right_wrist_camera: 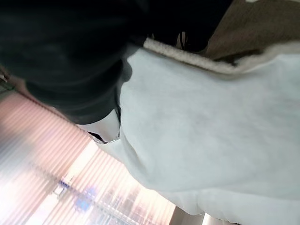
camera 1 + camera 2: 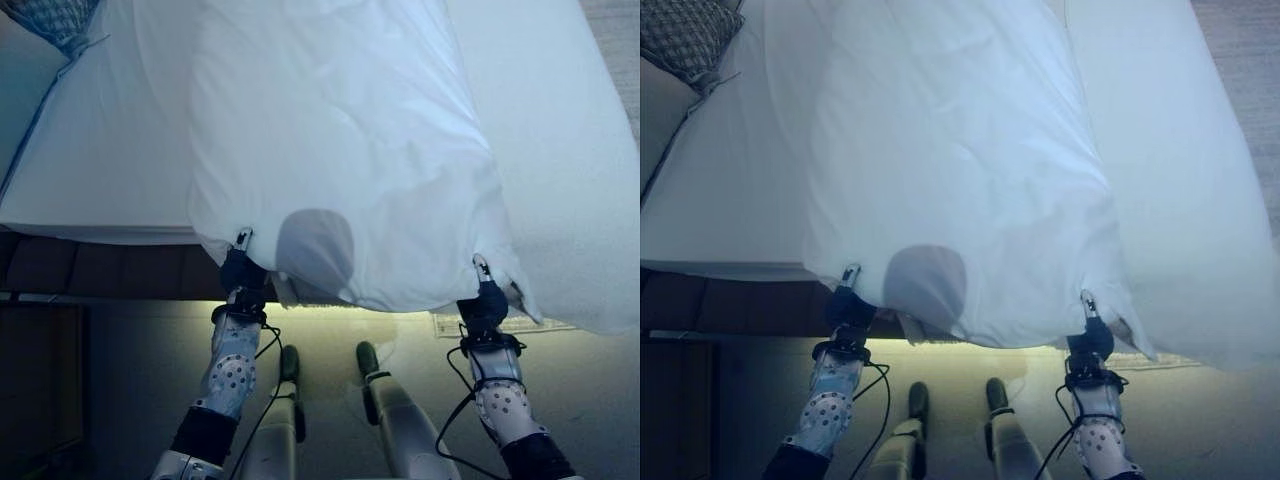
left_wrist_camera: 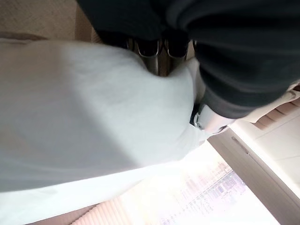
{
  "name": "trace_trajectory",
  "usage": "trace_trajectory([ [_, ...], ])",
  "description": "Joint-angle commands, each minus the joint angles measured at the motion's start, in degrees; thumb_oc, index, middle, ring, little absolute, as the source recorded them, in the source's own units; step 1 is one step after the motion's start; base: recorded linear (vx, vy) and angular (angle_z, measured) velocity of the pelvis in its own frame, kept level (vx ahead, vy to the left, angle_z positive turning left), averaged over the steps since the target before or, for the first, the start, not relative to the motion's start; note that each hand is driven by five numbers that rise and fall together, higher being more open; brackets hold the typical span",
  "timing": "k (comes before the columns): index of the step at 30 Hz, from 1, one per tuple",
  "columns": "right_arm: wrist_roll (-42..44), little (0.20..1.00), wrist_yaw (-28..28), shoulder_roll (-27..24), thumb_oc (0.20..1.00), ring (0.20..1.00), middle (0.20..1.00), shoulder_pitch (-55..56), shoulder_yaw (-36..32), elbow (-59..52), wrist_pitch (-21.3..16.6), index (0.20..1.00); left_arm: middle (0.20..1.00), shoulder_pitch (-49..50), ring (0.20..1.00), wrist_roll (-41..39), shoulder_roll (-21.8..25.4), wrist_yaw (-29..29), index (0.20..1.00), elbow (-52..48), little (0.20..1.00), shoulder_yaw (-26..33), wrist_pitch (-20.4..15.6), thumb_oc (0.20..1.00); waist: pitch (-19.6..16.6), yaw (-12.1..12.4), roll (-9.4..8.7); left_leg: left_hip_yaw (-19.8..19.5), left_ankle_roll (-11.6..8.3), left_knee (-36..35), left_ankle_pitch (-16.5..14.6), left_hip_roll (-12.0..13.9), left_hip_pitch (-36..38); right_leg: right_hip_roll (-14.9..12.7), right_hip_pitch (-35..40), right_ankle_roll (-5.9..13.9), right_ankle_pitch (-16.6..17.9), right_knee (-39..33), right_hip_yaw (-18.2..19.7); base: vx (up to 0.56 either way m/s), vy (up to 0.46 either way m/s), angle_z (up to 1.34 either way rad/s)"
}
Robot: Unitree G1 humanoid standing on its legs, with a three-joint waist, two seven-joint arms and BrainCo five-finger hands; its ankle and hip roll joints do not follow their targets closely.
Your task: Make the bed
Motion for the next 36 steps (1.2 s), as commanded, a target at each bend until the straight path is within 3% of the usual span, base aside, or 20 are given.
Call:
trace_trajectory([
  [1,1.65,0.200,2.55,0.38,0.200,0.200,0.200,0.15,-0.90,-3.57,-3.21,0.200,0.200,1.32,0.200,0.08,0.52,-1.59,0.200,-5.86,0.200,1.13,-3.87,0.200,-3.07,0.40,0.30,2.01,0.02,-6.83,8.71,1.45,1.42,-0.89,4.56,7.33,2.89,-9.53,3.32,0.12,0.704,-0.25],
  [3,1.50,0.200,2.29,0.70,0.200,0.200,0.200,0.22,-0.50,-3.71,-3.03,0.200,0.200,1.38,0.200,-1.72,0.62,-2.30,0.200,-5.80,0.200,0.57,-4.11,0.200,-2.96,0.76,0.29,2.38,0.52,-4.26,5.91,0.44,1.11,-2.70,3.96,9.05,3.47,-9.28,4.23,0.07,0.578,-0.36],
  [6,2.87,0.200,1.56,2.01,0.200,0.200,0.200,0.21,-1.86,-3.66,-3.48,0.200,0.200,0.14,0.200,-1.45,1.90,-2.39,0.200,-4.58,0.200,-1.50,-3.29,0.200,-2.31,0.12,-0.19,7.05,2.21,6.25,-0.99,-4.69,-1.56,-10.62,6.33,12.47,8.28,-14.06,5.03,0.10,0.661,-0.39],
  [7,2.86,0.200,1.97,2.39,0.200,0.200,0.200,0.56,-2.11,-2.86,-2.42,0.200,0.200,1.10,0.200,-0.93,2.33,-3.02,0.200,-4.14,0.200,-1.74,-2.57,0.200,-2.57,0.07,0.07,8.46,4.10,10.05,-3.94,-7.67,-2.74,-14.41,6.44,12.22,13.45,-16.00,5.41,0.16,0.716,0.41],
  [8,2.87,0.200,1.98,2.40,0.200,0.200,0.200,0.58,-2.11,-2.85,-2.42,0.200,0.200,1.12,0.200,-0.94,2.34,-3.03,0.200,-4.14,0.200,-1.75,-2.57,0.200,-2.59,0.12,0.06,8.51,4.15,10.21,-4.05,-7.68,-2.79,-14.44,6.51,12.25,13.53,-16.18,5.44,0.16,0.674,0.32],
  [9,3.12,0.200,2.01,3.06,0.200,0.200,0.200,0.25,-1.63,-2.22,-2.26,0.200,0.200,1.66,0.200,-1.40,2.53,-3.07,0.200,-3.80,0.200,-1.57,-2.61,0.200,-2.63,0.53,0.22,9.84,4.83,10.73,-5.44,-8.48,-2.31,-16.35,6.53,12.15,16.42,-18.44,3.81,0.14,0.548,0.02],
  [10,2.80,0.200,2.34,4.46,0.200,0.200,0.200,-0.55,-0.61,-0.93,-1.42,0.200,0.200,2.88,0.200,-0.57,3.28,-2.80,0.200,-4.49,0.200,-0.67,-2.15,0.200,-3.00,2.00,0.24,12.41,5.28,10.10,-6.67,-7.96,-0.87,-18.36,6.80,11.88,18.00,-21.57,-4.28,0.14,0.546,-0.25],
  [11,2.80,0.200,2.35,4.47,0.200,0.200,0.200,-0.57,-0.60,-0.92,-1.42,0.200,0.200,2.88,0.200,-0.57,3.29,-2.79,0.200,-4.50,0.200,-0.65,-2.15,0.200,-3.11,1.93,0.19,12.40,5.30,10.00,-6.52,-8.05,-1.00,-18.45,6.68,11.91,18.09,-21.64,-4.29,0.10,0.551,-0.96],
  [12,2.34,0.200,2.61,4.20,0.200,0.200,0.200,-0.41,-0.20,-0.22,-0.87,0.200,0.200,3.04,0.200,-0.50,3.22,-2.70,0.200,-3.95,0.200,-0.18,-2.09,0.200,-3.32,1.31,0.06,13.06,5.93,7.35,-5.64,-9.31,0.70,-13.31,6.58,10.71,13.04,-18.60,-4.57,0.02,0.241,-1.04],
  [13,2.35,0.200,2.63,4.20,0.200,0.200,0.200,-0.44,-0.20,-0.20,-0.87,0.200,0.200,3.03,0.200,-0.50,3.22,-2.70,0.200,-3.94,0.200,-0.17,-2.09,0.200,-3.41,1.30,0.02,13.09,5.94,7.21,-5.50,-9.35,0.64,-13.35,6.41,10.71,13.04,-18.52,-4.52,0.03,0.462,-0.97],
  [14,2.52,0.200,2.75,3.91,0.200,0.200,0.200,-0.23,-0.39,-0.16,-1.19,0.200,0.200,3.04,0.200,0.06,2.97,-2.33,0.200,-3.81,0.200,0.02,-1.74,0.200,-3.29,0.29,-0.16,14.12,6.11,3.15,-4.16,-11.36,2.81,-3.74,3.55,9.42,8.46,-13.65,-3.00,0.00,0.219,-0.23],
  [15,2.53,0.200,2.76,3.91,0.200,0.200,0.200,-0.24,-0.38,-0.15,-1.20,0.200,0.200,3.03,0.200,0.07,2.97,-2.32,0.200,-3.82,0.200,0.03,-1.74,0.200,-3.37,0.34,-0.22,14.19,6.10,3.00,-4.04,-11.38,2.77,-3.75,3.32,9.41,8.39,-13.44,-2.91,0.01,0.287,-0.11],
  [19,1.86,0.200,3.41,2.77,0.200,0.200,0.200,2.31,-0.98,-1.35,-1.83,0.200,0.200,2.91,0.200,1.82,1.97,-1.79,0.200,-3.91,0.200,-0.42,-1.20,0.200,-2.24,-1.91,-0.45,14.40,5.45,-0.39,-3.11,-15.16,6.39,3.56,0.97,7.63,7.75,-12.74,-3.85,0.05,0.122,0.09],
  [24,1.69,0.200,3.11,1.04,0.200,0.200,0.200,3.52,-1.46,-1.90,-1.81,0.200,0.200,3.34,0.200,0.59,-0.38,-1.80,0.200,-3.43,0.200,-1.99,-1.29,0.200,-2.59,-3.13,0.91,14.46,6.13,2.07,-4.72,-16.18,6.46,3.47,1.38,7.38,8.47,-12.33,-0.85,0.06,-0.007,0.15],
  [26,1.44,0.200,2.75,0.11,0.200,0.200,0.200,3.45,-1.62,-2.19,-1.91,0.200,0.200,3.70,0.200,0.18,-1.51,-1.49,0.200,-3.75,0.200,-2.32,-1.81,0.200,-2.72,-3.07,1.74,16.37,4.65,7.02,-5.15,-15.82,4.58,2.58,2.74,7.04,8.56,-13.69,-0.80,0.02,-0.123,0.01],
  [27,1.20,0.200,2.64,-1.10,0.200,0.200,0.200,3.42,-2.39,-2.07,-1.88,0.200,0.200,2.71,0.200,0.14,-1.96,-1.95,0.200,-3.35,0.200,-2.96,-1.78,0.200,-1.36,-3.26,1.70,19.11,1.09,15.03,-2.29,-13.74,1.31,1.51,4.59,6.21,8.00,-13.64,-1.81,-0.05,-0.164,-0.02],
  [30,1.36,0.200,2.68,-1.60,0.200,0.200,0.200,2.81,-2.75,-0.88,-1.69,0.200,0.200,2.95,0.200,-0.17,-2.69,-2.32,0.200,-3.42,0.200,-3.07,-1.63,0.200,-1.71,-2.94,1.69,18.41,1.69,16.88,-4.25,-13.52,0.41,1.57,4.70,5.38,6.81,-12.06,-2.73,-0.02,-0.151,0.49],
  [34,1.21,0.200,2.24,-0.80,0.200,0.200,0.200,1.82,-2.41,0.28,-1.79,0.200,0.200,3.28,0.200,-0.53,-2.69,-1.68,0.200,-3.45,0.200,-2.89,-1.57,0.200,-2.81,-2.43,1.50,17.06,3.99,11.12,-5.66,-11.84,2.23,1.64,4.05,5.76,6.36,-11.71,-2.45,0.01,-0.020,0.16],
  [35,0.93,0.200,2.23,-0.74,0.200,0.200,0.200,1.28,-2.04,0.52,-1.67,0.200,0.200,3.10,0.200,-0.32,-2.20,-1.08,0.200,-4.19,0.200,-2.36,-2.10,0.200,-3.08,-1.16,0.71,11.20,3.88,6.13,-2.99,-9.54,1.62,0.79,3.77,5.90,6.13,-11.68,-1.29,0.00,0.046,0.13],
  [36,0.93,0.200,2.23,-0.73,0.200,0.200,0.200,1.27,-2.03,0.52,-1.67,0.200,0.200,3.09,0.200,-0.32,-2.19,-1.08,0.200,-4.19,0.200,-2.35,-2.10,0.200,-3.23,-1.18,0.69,11.19,3.87,5.99,-2.82,-9.57,1.47,0.76,3.59,5.90,6.23,-11.73,-1.29,0.00,0.077,0.09],
])
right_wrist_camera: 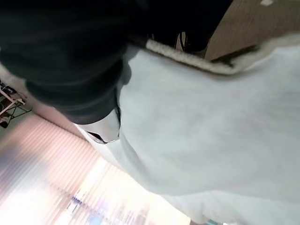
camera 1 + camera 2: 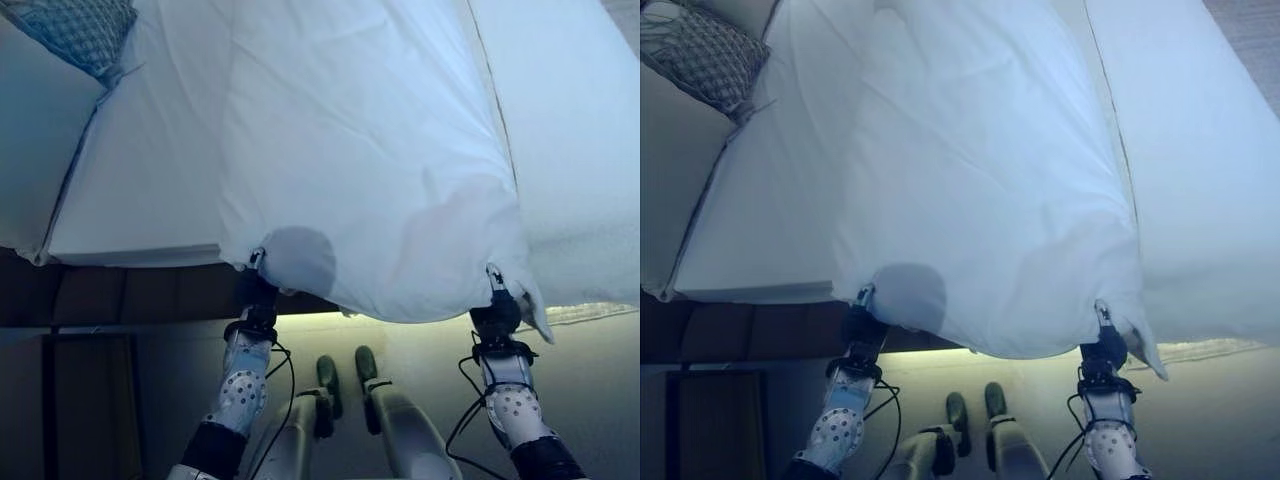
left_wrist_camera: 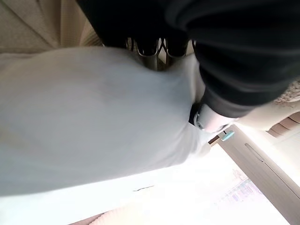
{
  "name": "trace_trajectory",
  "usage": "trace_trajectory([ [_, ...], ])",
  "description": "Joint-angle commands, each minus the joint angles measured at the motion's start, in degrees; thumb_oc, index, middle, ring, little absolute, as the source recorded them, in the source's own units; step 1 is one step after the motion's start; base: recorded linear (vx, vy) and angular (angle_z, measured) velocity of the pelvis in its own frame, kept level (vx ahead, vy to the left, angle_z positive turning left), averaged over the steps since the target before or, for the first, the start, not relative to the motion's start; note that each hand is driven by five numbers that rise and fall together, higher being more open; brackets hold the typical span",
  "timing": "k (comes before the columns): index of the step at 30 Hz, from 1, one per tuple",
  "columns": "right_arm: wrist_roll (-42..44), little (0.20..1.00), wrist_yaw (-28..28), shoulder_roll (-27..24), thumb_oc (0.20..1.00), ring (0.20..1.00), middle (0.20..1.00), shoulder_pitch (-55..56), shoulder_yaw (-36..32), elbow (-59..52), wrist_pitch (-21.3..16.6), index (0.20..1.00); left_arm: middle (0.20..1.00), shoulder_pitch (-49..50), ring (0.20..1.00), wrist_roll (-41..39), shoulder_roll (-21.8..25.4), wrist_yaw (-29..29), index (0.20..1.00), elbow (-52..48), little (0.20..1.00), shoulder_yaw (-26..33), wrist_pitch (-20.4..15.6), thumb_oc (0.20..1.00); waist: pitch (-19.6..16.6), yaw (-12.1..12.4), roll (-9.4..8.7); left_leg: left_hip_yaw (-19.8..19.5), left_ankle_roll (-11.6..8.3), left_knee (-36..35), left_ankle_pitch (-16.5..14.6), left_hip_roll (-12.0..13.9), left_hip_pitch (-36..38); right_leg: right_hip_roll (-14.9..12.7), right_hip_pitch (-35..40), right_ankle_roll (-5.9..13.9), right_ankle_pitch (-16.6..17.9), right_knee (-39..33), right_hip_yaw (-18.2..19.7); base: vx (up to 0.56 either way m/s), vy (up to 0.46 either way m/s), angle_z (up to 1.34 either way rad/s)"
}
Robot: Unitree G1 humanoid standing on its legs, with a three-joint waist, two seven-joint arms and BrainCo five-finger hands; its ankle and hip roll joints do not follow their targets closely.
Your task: Make the bed
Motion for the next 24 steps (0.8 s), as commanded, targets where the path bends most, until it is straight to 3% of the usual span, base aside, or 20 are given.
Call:
trace_trajectory([
  [1,-2.14,0.200,1.47,-0.56,0.200,0.200,0.200,0.52,-0.35,-2.98,-1.71,0.200,0.200,0.84,0.200,1.14,0.49,-0.69,0.200,-7.07,0.200,1.15,-2.76,0.200,-3.31,0.74,-1.23,-6.41,2.20,-5.37,2.50,2.71,-1.83,-0.87,0.63,8.51,2.08,-5.31,3.72,0.02,0.143,0.08],
  [2,-2.03,0.200,1.18,-0.61,0.200,0.200,0.200,0.26,-0.41,-2.57,-1.93,0.200,0.200,0.69,0.200,1.96,1.04,-0.09,0.200,-7.68,0.200,1.80,-3.45,0.200,-3.30,1.32,-1.76,-8.86,1.35,-8.35,6.45,7.11,-3.14,-1.53,0.18,8.43,1.32,-4.53,4.36,0.03,0.142,0.03],
  [3,-2.02,0.200,1.20,-0.60,0.200,0.200,0.200,0.24,-0.40,-2.55,-1.93,0.200,0.200,0.70,0.200,1.98,1.05,-0.07,0.200,-7.69,0.200,1.80,-3.45,0.200,-3.19,1.23,-1.79,-8.91,1.33,-8.66,6.60,7.07,-2.87,-1.57,0.29,8.41,1.21,-4.44,4.29,0.05,0.199,0.05],
  [4,-2.23,0.200,1.06,-0.72,0.200,0.200,0.200,-0.04,-0.63,-2.03,-2.17,0.200,0.200,0.58,0.200,2.40,1.45,0.30,0.200,-7.74,0.200,2.34,-3.92,0.200,-3.19,1.62,-1.92,-10.17,0.80,-12.68,8.30,9.64,-3.01,-1.87,0.16,8.73,0.32,-3.68,4.82,0.06,0.180,0.01],
  [6,-1.70,0.200,0.95,-0.55,0.200,0.200,0.200,-0.48,-0.68,-1.02,-2.36,0.200,0.200,0.40,0.200,2.71,1.77,0.84,0.200,-7.59,0.200,2.62,-4.24,0.200,-3.00,2.11,-1.33,-9.47,-0.47,-17.23,10.67,12.00,-1.48,-1.95,0.10,9.19,-0.27,-2.73,5.09,0.07,0.262,-0.10],
  [8,-1.72,0.200,1.00,-0.56,0.200,0.200,0.200,-0.49,-0.47,-0.65,-2.17,0.200,0.200,0.21,0.200,2.82,2.01,0.88,0.200,-7.57,0.200,2.44,-4.33,0.200,-3.08,2.18,-0.43,-8.22,-0.82,-18.50,10.86,12.32,0.27,-2.17,0.24,9.77,-0.61,-2.44,4.93,0.07,0.365,-0.33],
  [9,-1.93,0.200,0.93,-0.12,0.200,0.200,0.200,-0.70,-0.49,0.74,-1.69,0.200,0.200,-0.53,0.200,4.11,3.03,1.69,0.200,-6.77,0.200,2.08,-4.71,0.200,-3.17,2.23,0.11,-7.91,-1.43,-17.10,10.27,11.06,-0.12,-3.94,0.16,11.10,0.65,-3.54,5.21,0.07,0.451,-0.50],
  [10,-1.92,0.200,0.94,-0.12,0.200,0.200,0.200,-0.72,-0.50,0.76,-1.69,0.200,0.200,-0.56,0.200,4.11,3.04,1.69,0.200,-6.76,0.200,2.08,-4.72,0.200,-3.19,2.21,0.10,-7.95,-1.40,-16.88,10.15,11.01,-0.27,-3.99,0.18,11.13,0.68,-3.62,5.19,0.07,0.677,-0.44],
  [12,-2.38,0.200,0.89,-0.15,0.200,0.200,0.200,-2.64,-1.89,5.09,0.08,0.200,0.200,-0.52,0.200,4.83,3.82,1.39,0.200,-5.36,0.200,1.32,-4.53,0.200,-3.29,2.18,-0.08,-4.50,1.20,-4.93,3.09,4.56,-3.41,-12.63,3.13,14.70,6.00,-9.82,7.03,0.13,0.768,-0.22],
  [13,-2.36,0.200,0.93,-0.15,0.200,0.200,0.200,-2.65,-1.91,5.12,0.09,0.200,0.200,-0.52,0.200,4.82,3.83,1.38,0.200,-5.36,0.200,1.31,-4.53,0.200,-3.30,2.28,-0.11,-4.39,1.24,-4.74,2.96,4.55,-3.48,-12.65,3.15,14.74,6.07,-9.95,7.13,0.20,0.750,0.06],
  [14,-3.42,0.200,0.59,0.36,0.200,0.200,0.200,-2.81,-2.49,6.92,0.75,0.200,0.200,0.09,0.200,4.63,3.66,2.42,0.200,-4.13,0.200,1.09,-4.44,0.200,-3.39,2.27,0.17,-3.52,2.93,-2.58,0.27,2.39,-3.25,-15.07,4.35,14.56,7.82,-11.95,8.48,0.10,0.369,0.01],
  [16,-3.67,0.200,0.41,0.62,0.200,0.200,0.200,-3.24,-3.00,7.82,0.96,0.200,0.200,0.49,0.200,5.41,4.09,2.79,0.200,-3.72,0.200,1.25,-4.18,0.200,-3.55,2.55,0.19,-3.19,3.58,-2.00,-0.43,1.88,-3.28,-15.27,3.56,14.10,8.70,-11.87,7.91,0.10,0.396,0.12],
  [17,-3.93,0.200,0.90,0.71,0.200,0.200,0.200,-3.51,-2.92,9.31,1.77,0.200,0.200,1.52,0.200,6.48,4.67,3.14,0.200,-3.05,0.200,1.94,-3.60,0.200,-3.62,2.63,0.06,-2.73,4.05,-3.24,-0.31,1.76,-2.45,-13.20,2.49,13.82,8.54,-11.10,6.41,0.07,0.295,0.21],
  [18,-3.92,0.200,0.92,0.70,0.200,0.200,0.200,-3.52,-2.91,9.33,1.78,0.200,0.200,1.54,0.200,6.49,4.66,3.15,0.200,-3.06,0.200,1.95,-3.60,0.200,-3.59,2.62,0.07,-2.74,4.03,-3.32,-0.30,1.77,-2.37,-13.17,2.48,13.79,8.45,-10.96,6.41,0.04,0.219,-0.11],
  [19,-3.56,0.200,0.81,0.97,0.200,0.200,0.200,-3.48,-3.09,10.49,1.67,0.200,0.200,1.77,0.200,6.84,4.79,3.69,0.200,-1.59,0.200,2.51,-3.40,0.200,-3.64,2.06,-0.14,-2.52,4.16,-4.61,0.27,1.17,-1.45,-9.74,1.22,13.53,7.57,-10.12,6.85,0.01,0.047,-0.19],
  [20,-3.52,0.200,0.87,0.94,0.200,0.200,0.200,-3.52,-3.08,10.57,1.66,0.200,0.200,1.75,0.200,6.84,4.78,3.68,0.200,-1.55,0.200,2.53,-3.40,0.200,-3.50,2.05,-0.14,-2.53,4.10,-4.84,0.27,1.21,-1.13,-9.65,1.22,13.46,7.27,-9.69,6.85,0.02,0.137,-0.17],
  [21,-3.99,0.200,0.58,0.79,0.200,0.200,0.200,-3.76,-2.82,12.01,1.93,0.200,0.200,1.49,0.200,7.05,4.29,4.64,0.200,0.18,0.200,2.86,-3.20,0.200,-3.15,1.33,0.11,-2.63,4.03,-7.25,1.05,0.51,0.18,-5.82,-0.98,12.79,5.75,-7.50,7.49,0.02,0.106,-0.03],
  [22,-4.06,0.200,0.16,0.86,0.200,0.200,0.200,-3.96,-3.05,12.43,1.72,0.200,0.200,1.01,0.200,7.05,4.11,5.14,0.200,1.32,0.200,3.26,-2.96,0.200,-2.90,1.09,0.12,-2.83,3.94,-7.88,1.38,0.24,0.57,-4.75,-1.40,12.38,5.02,-6.58,7.29,0.03,0.108,0.02],
  [24,-4.52,0.200,0.05,-0.20,0.200,0.200,0.200,-6.19,-3.11,14.07,2.62,0.200,0.200,-0.69,0.200,7.61,4.13,5.16,0.200,5.11,0.200,3.54,-2.18,0.200,-3.21,1.41,-0.30,-2.89,3.62,-7.71,1.44,0.58,0.59,-5.75,0.12,12.43,4.30,-6.70,6.73,0.01,-0.026,0.14],
])
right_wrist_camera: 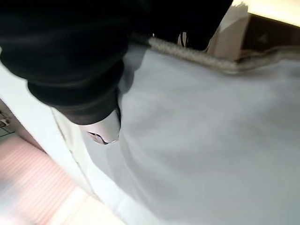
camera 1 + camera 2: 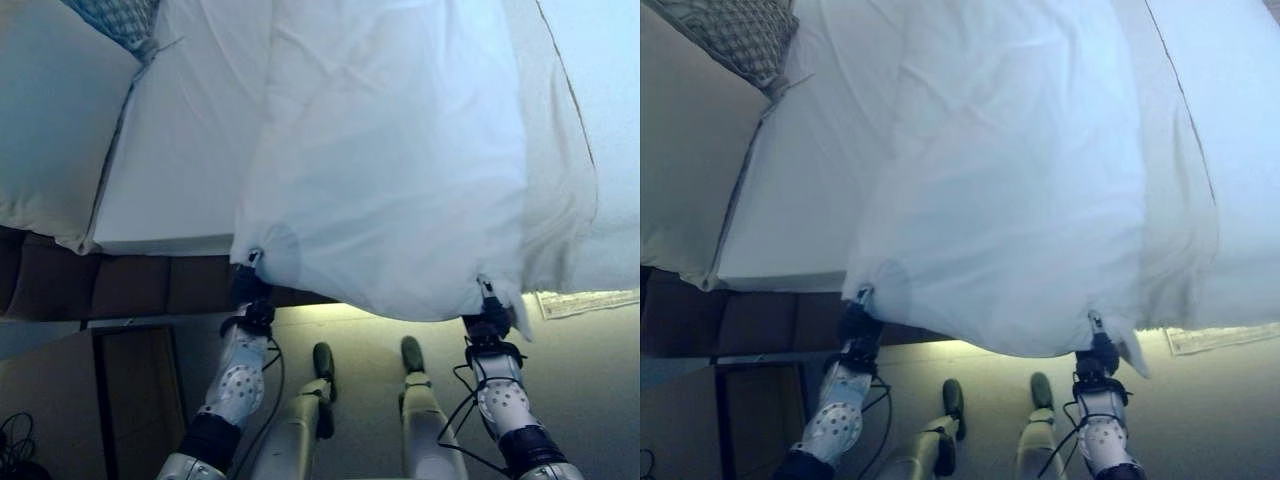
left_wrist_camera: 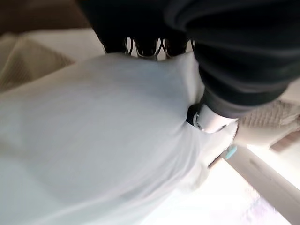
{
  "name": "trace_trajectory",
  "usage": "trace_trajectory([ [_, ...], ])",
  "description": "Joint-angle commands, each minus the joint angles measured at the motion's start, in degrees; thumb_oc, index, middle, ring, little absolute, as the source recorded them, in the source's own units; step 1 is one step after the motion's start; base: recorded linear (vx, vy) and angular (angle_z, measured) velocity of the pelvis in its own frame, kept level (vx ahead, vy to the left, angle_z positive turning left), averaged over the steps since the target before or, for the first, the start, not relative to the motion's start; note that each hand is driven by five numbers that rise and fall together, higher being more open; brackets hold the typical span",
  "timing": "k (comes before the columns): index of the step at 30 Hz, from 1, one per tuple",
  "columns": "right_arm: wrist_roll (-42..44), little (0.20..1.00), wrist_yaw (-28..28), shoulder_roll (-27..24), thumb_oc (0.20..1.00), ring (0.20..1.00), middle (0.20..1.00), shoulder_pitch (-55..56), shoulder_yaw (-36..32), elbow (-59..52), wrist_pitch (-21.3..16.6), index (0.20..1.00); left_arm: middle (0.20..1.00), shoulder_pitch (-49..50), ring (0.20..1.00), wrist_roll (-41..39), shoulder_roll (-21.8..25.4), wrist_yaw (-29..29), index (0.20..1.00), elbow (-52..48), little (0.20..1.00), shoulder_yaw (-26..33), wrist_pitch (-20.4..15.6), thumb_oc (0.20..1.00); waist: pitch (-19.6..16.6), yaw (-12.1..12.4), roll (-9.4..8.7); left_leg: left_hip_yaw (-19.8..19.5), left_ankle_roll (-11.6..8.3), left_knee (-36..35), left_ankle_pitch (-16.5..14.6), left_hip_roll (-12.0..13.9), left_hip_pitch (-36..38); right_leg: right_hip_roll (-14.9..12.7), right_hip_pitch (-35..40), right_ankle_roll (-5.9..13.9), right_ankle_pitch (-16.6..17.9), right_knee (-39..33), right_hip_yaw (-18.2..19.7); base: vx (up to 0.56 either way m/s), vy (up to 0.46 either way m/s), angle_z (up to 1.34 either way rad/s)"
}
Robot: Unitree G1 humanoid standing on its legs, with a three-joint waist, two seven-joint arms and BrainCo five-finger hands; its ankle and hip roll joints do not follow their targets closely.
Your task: Make the bed
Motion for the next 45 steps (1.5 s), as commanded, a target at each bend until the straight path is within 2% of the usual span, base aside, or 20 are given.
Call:
trace_trajectory([
  [1,-3.08,0.200,0.32,-3.03,0.200,0.200,0.200,-2.88,-0.13,-0.18,-0.84,0.200,0.200,-0.85,0.200,4.60,1.53,0.57,0.200,-0.93,0.200,2.19,-0.93,0.200,-3.70,0.07,-1.39,0.53,-4.15,-1.07,-1.41,2.42,1.13,1.96,-0.27,0.24,4.50,-3.16,-0.49,-0.01,-0.053,0.10],
  [7,-5.17,0.200,-3.63,-7.89,0.200,0.200,0.200,-11.89,2.48,-1.43,-1.32,0.200,0.200,-9.35,0.200,4.72,3.70,1.75,0.200,4.33,0.200,1.67,-0.12,0.200,-5.03,0.34,-1.63,0.80,-5.71,-2.59,0.10,3.89,1.13,2.42,0.45,-0.06,4.30,-4.58,-1.27,0.00,-0.116,0.00],
  [8,-5.78,0.200,-5.82,-9.36,0.200,0.200,0.200,-15.49,4.57,-5.66,-2.38,0.200,0.200,-13.91,0.200,4.67,5.77,2.78,0.200,4.37,0.200,1.45,-0.50,0.200,-5.41,0.35,-1.76,0.61,-6.13,-3.03,0.62,4.33,1.13,2.63,0.49,-0.20,4.13,-4.71,-1.80,0.00,-0.066,0.07],
  [9,-5.80,0.200,-5.84,-9.35,0.200,0.200,0.200,-15.49,4.57,-5.68,-2.38,0.200,0.200,-13.91,0.200,4.67,5.78,2.78,0.200,4.38,0.200,1.45,-0.50,0.200,-5.39,0.33,-1.76,0.60,-6.13,-3.04,0.63,4.32,1.14,2.62,0.51,-0.20,4.13,-4.71,-1.81,0.00,-0.119,0.03],
  [11,-6.05,0.200,-8.12,-12.65,0.200,0.200,0.200,-19.08,5.59,-9.76,-3.92,0.200,0.200,-19.03,0.200,4.08,8.44,3.53,0.200,0.93,0.200,0.15,-1.38,0.200,-5.64,0.40,-1.72,-0.01,-6.51,-3.21,1.06,4.64,1.11,2.85,0.60,-0.33,3.54,-4.30,-2.57,0.01,-0.075,0.01],
  [15,-6.66,0.200,-8.18,-14.21,0.200,0.200,0.200,-19.85,4.76,-13.77,-5.31,0.200,0.200,-21.23,0.200,3.46,10.86,3.16,0.200,-2.63,0.200,0.75,-2.44,0.200,-5.57,0.36,-1.71,-0.67,-6.62,-3.08,1.08,4.68,1.02,3.20,0.63,-0.55,2.82,-3.44,-2.85,0.01,-0.033,0.12],
  [18,-8.97,0.200,-7.51,-13.58,0.200,0.200,0.200,-15.73,1.82,-20.72,-6.50,0.200,0.200,-18.10,0.200,3.66,11.22,2.14,0.200,-8.69,0.200,3.22,-3.60,0.200,-5.60,0.23,-1.78,-1.18,-6.64,-3.25,1.15,4.57,0.84,3.38,0.38,-0.66,2.62,-3.06,-2.85,0.02,-0.013,0.05],
  [23,-13.10,0.200,-7.11,-12.20,0.200,0.200,0.200,-8.28,-1.61,-24.82,-5.77,0.200,0.200,-10.97,0.200,6.22,11.13,2.18,0.200,-12.80,0.200,6.49,-3.19,0.200,-5.23,0.30,-1.94,-1.36,-6.59,-3.71,1.48,4.47,0.30,3.36,-0.14,-0.61,2.96,-3.49,-3.02,0.00,-0.001,0.01],
  [25,-17.30,0.200,-7.96,-9.31,0.200,0.200,0.200,-1.34,-2.75,-27.30,-4.97,0.200,0.200,-4.33,0.200,7.48,8.71,3.37,0.200,-15.09,0.200,8.88,-3.16,0.200,-4.60,0.41,-2.14,-1.40,-6.47,-3.92,1.65,4.56,-0.13,3.29,-0.49,-0.70,3.33,-3.78,-2.96,0.00,0.000,0.00],
  [26,-17.41,0.200,-8.07,-9.26,0.200,0.200,0.200,-1.18,-2.72,-27.45,-4.93,0.200,0.200,-4.17,0.200,7.55,8.69,3.45,0.200,-15.22,0.200,8.87,-3.12,0.200,-4.71,0.40,-2.15,-1.40,-6.47,-3.93,1.65,4.56,-0.14,3.29,-0.49,-0.70,3.33,-3.80,-2.97,0.00,0.000,0.00],
  [27,-22.66,0.200,-8.20,-8.39,0.200,0.200,0.200,3.39,-3.38,-25.80,-3.10,0.200,0.200,0.31,0.200,9.95,6.59,4.10,0.200,-13.83,0.200,10.85,-2.80,0.200,-4.15,0.49,-2.34,-1.41,-6.34,-4.06,1.61,4.50,-0.02,3.18,-0.16,-0.68,3.33,-4.11,-2.93,0.00,0.000,0.00],
  [29,-22.68,0.200,-8.22,-8.38,0.200,0.200,0.200,3.41,-3.36,-25.83,-3.09,0.200,0.200,0.34,0.200,9.96,6.59,4.11,0.200,-13.84,0.200,10.85,-2.80,0.200,-4.39,0.52,-2.33,-1.39,-6.35,-4.11,1.74,4.51,-0.28,3.19,-0.42,-0.68,3.47,-4.18,-2.89,0.00,0.000,0.00],
  [32,-20.10,0.200,-3.37,-4.00,0.200,0.200,0.200,8.86,-1.17,-10.72,-0.44,0.200,0.200,7.09,0.200,8.97,1.30,4.04,0.200,-5.81,0.200,12.84,-3.21,0.200,-3.52,0.96,-2.54,-1.44,-6.01,-4.16,1.65,4.42,-0.30,2.61,-0.01,-0.54,3.96,-5.15,-2.81,0.01,0.003,0.01],
  [34,-18.61,0.200,-2.79,-2.84,0.200,0.200,0.200,8.75,-0.92,-6.47,-0.45,0.200,0.200,7.45,0.200,10.03,0.90,4.41,0.200,-2.24,0.200,13.05,-3.14,0.200,-3.55,1.10,-2.59,-1.31,-5.98,-4.21,1.67,4.43,-0.44,2.53,-0.12,-0.44,4.14,-5.37,-2.79,0.00,0.000,0.00],
  [37,-19.78,0.200,-1.06,-0.62,0.200,0.200,0.200,7.94,0.42,8.61,1.09,0.200,0.200,6.19,0.200,12.77,-1.49,6.55,0.200,13.49,0.200,15.17,-3.63,0.200,-3.41,1.51,-2.68,-0.82,-5.91,-4.26,1.40,4.56,-0.34,2.04,0.19,-0.19,4.50,-6.11,-2.66,0.02,0.014,-0.02],
  [38,-19.74,0.200,-0.99,-0.64,0.200,0.200,0.200,7.86,0.41,8.70,1.07,0.200,0.200,6.12,0.200,12.74,-1.48,6.51,0.200,13.56,0.200,15.19,-3.65,0.200,-3.36,1.51,-2.69,-0.80,-5.91,-4.25,1.38,4.56,-0.32,2.04,0.22,-0.19,4.50,-6.11,-2.64,0.02,0.031,-0.01],
  [41,-21.74,0.200,2.38,-0.19,0.200,0.200,0.200,6.25,2.05,20.17,4.34,0.200,0.200,3.54,0.200,13.08,-3.07,7.64,0.200,25.98,0.200,18.06,-3.97,0.200,-3.43,1.83,-2.74,-0.42,-5.82,-4.12,1.05,4.45,-0.17,1.64,0.51,-0.07,4.66,-6.57,-2.55,0.02,0.024,-0.01],
  [43,-23.18,0.200,3.58,-0.56,0.200,0.200,0.200,5.90,2.27,22.90,5.08,0.200,0.200,3.06,0.200,14.57,-2.80,7.55,0.200,29.01,0.200,18.74,-3.82,0.200,-3.36,1.86,-2.70,-0.36,-5.78,-4.12,0.88,4.42,-0.02,1.47,0.71,-0.06,4.66,-6.66,-2.55,0.03,0.036,-0.04],
  [44,-26.60,0.200,4.09,-1.16,0.200,0.200,0.200,3.97,2.24,30.95,7.56,0.200,0.200,1.66,0.200,13.71,-2.97,9.58,0.200,38.37,0.200,22.30,-3.55,0.200,-3.54,2.04,-2.53,-0.07,-5.70,-4.08,0.57,4.30,0.29,0.98,1.12,0.10,4.85,-7.03,-2.39,0.03,0.041,-0.03],
  [45,-26.60,0.200,4.14,-1.17,0.200,0.200,0.200,3.88,2.24,31.02,7.55,0.200,0.200,1.56,0.200,13.68,-2.93,9.52,0.200,38.47,0.200,22.35,-3.57,0.200,-3.52,2.02,-2.55,-0.06,-5.70,-4.08,0.57,4.30,0.27,0.98,1.10,0.11,4.87,-7.05,-2.38,0.04,0.051,-0.03],
])
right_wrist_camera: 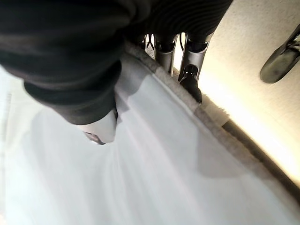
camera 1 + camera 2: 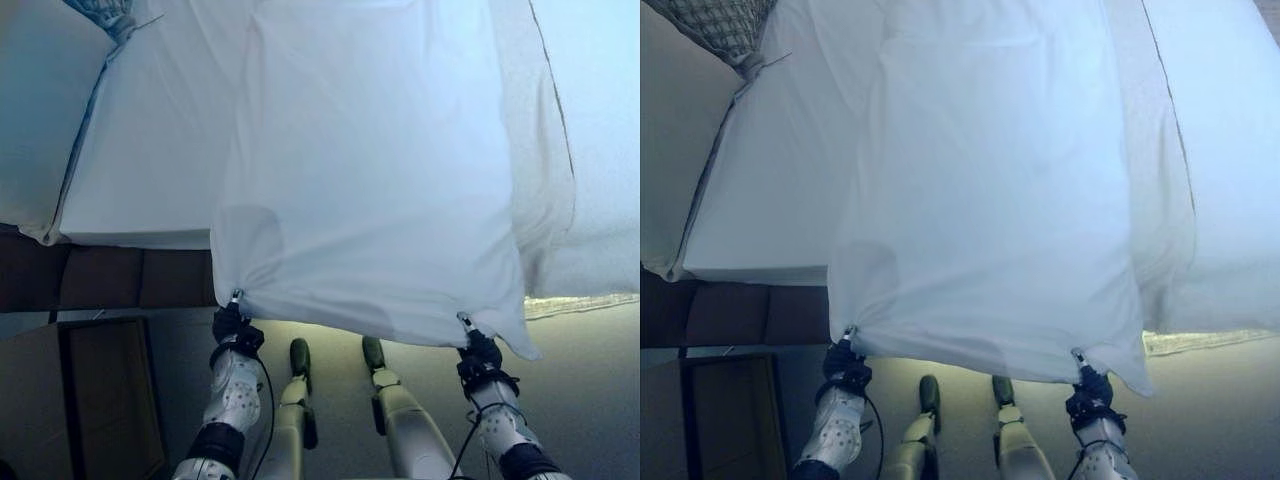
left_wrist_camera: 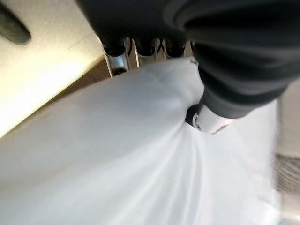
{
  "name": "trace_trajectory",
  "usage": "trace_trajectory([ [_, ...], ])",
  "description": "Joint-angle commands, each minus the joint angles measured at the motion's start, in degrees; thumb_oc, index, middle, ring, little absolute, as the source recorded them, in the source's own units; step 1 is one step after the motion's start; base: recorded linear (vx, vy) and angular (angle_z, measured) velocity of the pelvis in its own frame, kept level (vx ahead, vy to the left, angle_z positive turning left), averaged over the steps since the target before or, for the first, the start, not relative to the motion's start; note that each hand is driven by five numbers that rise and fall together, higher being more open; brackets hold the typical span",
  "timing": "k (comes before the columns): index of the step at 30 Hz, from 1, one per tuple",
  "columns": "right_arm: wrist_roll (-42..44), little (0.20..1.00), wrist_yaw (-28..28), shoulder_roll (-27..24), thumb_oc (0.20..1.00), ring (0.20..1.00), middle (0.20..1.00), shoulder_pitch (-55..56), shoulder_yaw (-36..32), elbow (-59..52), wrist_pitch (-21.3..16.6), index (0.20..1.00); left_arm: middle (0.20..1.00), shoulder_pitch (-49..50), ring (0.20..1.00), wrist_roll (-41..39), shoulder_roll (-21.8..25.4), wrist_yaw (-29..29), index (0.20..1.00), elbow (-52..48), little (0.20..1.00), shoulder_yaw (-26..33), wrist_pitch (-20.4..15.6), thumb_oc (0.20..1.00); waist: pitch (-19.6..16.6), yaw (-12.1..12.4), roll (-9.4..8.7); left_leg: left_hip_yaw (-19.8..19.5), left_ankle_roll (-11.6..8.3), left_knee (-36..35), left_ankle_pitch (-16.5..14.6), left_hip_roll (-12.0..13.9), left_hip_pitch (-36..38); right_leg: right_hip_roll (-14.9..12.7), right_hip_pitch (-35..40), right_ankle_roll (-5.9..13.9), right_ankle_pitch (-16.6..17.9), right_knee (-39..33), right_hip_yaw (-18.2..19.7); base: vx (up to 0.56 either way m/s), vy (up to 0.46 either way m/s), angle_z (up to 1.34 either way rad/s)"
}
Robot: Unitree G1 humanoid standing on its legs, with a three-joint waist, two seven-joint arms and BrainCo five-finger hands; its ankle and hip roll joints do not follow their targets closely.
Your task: Make the bed
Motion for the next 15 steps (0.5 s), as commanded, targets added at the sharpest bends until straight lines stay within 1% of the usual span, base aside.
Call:
trace_trajectory([
  [1,-6.84,0.200,1.69,-1.93,0.200,0.200,0.200,4.58,1.64,10.26,4.98,0.200,0.200,5.55,0.200,0.06,4.60,6.43,0.200,14.21,0.200,10.73,-1.64,0.200,-2.75,1.30,-2.16,1.61,-0.96,4.74,-4.02,-0.94,-2.51,-4.01,-0.56,4.86,2.68,-3.20,2.30,0.01,0.010,-0.04],
  [2,-6.84,0.200,1.73,-1.93,0.200,0.200,0.200,4.46,1.65,10.35,4.97,0.200,0.200,5.43,0.200,0.04,4.65,6.36,0.200,14.33,0.200,10.80,-1.65,0.200,-2.68,1.26,-2.17,1.61,-0.95,4.75,-4.03,-0.95,-2.50,-4.01,-0.53,4.87,2.68,-3.22,2.30,0.02,0.018,-0.07],
  [3,-7.46,0.200,2.89,-1.83,0.200,0.200,0.200,4.27,1.22,14.61,7.15,0.200,0.200,5.70,0.200,1.85,5.10,6.60,0.200,18.11,0.200,11.82,-0.52,0.200,-2.96,1.55,-2.11,1.63,-0.87,4.93,-4.21,-0.87,-2.40,-4.21,-0.27,4.84,2.64,-3.38,2.20,0.02,0.012,-0.05],
  [5,-9.97,0.200,4.33,-1.76,0.200,0.200,0.200,4.16,1.92,17.21,8.96,0.200,0.200,5.78,0.200,1.45,5.07,7.07,0.200,20.05,0.200,12.63,-0.63,0.200,-3.08,1.66,-2.06,1.61,-0.85,5.04,-4.38,-0.89,-2.17,-4.32,0.14,4.81,2.50,-3.41,2.14,0.01,0.007,-0.02],
  [6,-11.75,0.200,4.35,-1.72,0.200,0.200,0.200,4.05,1.95,19.06,9.58,0.200,0.200,5.89,0.200,2.04,5.03,7.16,0.200,21.02,0.200,12.79,-0.07,0.200,-3.22,1.68,-2.04,1.53,-0.82,5.10,-4.45,-0.94,-2.06,-4.41,0.37,4.80,2.47,-3.48,2.02,0.01,0.001,0.03],
  [8,-13.99,0.200,3.83,-1.19,0.200,0.200,0.200,3.98,1.64,21.72,10.47,0.200,0.200,6.58,0.200,3.98,4.22,6.17,0.200,22.56,0.200,11.51,1.69,0.200,-3.52,1.78,-1.80,1.33,-0.75,4.83,-4.43,-1.00,-1.62,-4.64,0.84,4.85,2.53,-3.81,1.83,0.01,0.000,0.05],
  [11,-14.47,0.200,4.05,-0.77,0.200,0.200,0.200,4.16,1.27,23.35,11.39,0.200,0.200,7.24,0.200,4.83,3.42,5.71,0.200,23.07,0.200,10.05,2.49,0.200,-3.85,1.83,-1.55,1.16,-0.75,4.22,-4.20,-1.06,-1.26,-4.79,1.20,4.91,2.84,-4.46,1.71,0.00,-0.007,0.06],
  [12,-15.71,0.253,4.34,-0.21,0.253,0.253,0.253,4.21,1.68,24.44,12.14,0.253,0.200,7.52,0.200,5.67,3.26,4.57,0.200,24.64,0.200,8.94,3.81,0.200,-4.10,1.82,-1.48,1.11,-0.77,3.79,-3.97,-1.02,-0.92,-4.93,1.49,4.94,3.01,-4.94,1.49,0.00,-0.015,0.04],
  [13,-15.72,0.420,4.35,-0.21,0.420,0.420,0.420,4.21,1.66,24.45,12.14,0.420,0.200,7.52,0.200,5.67,3.26,4.56,0.200,24.64,0.200,8.93,3.81,0.200,-4.11,1.82,-1.48,1.10,-0.77,3.77,-3.96,-1.02,-0.90,-4.94,1.51,4.94,3.02,-4.97,1.48,0.00,0.000,0.00],
  [14,-15.72,0.420,4.35,-0.21,0.420,0.420,0.420,4.21,1.66,24.45,12.14,0.420,0.200,7.52,0.200,5.67,3.26,4.56,0.200,24.64,0.200,8.93,3.81,0.200,-4.10,1.81,-1.47,1.10,-0.77,3.76,-3.96,-1.02,-0.89,-4.94,1.52,4.94,3.02,-4.97,1.47,0.00,-0.016,0.03],
  [15,-16.66,1.000,4.78,0.12,1.000,1.000,1.000,4.27,2.24,24.84,12.49,1.000,0.871,8.05,0.871,9.69,3.38,1.98,0.871,25.75,0.871,6.21,6.04,0.871,-4.52,1.79,-1.50,0.92,-0.73,3.30,-3.78,-0.98,-0.61,-4.95,1.80,5.06,3.22,-5.36,1.51,0.00,0.000,0.00],
])
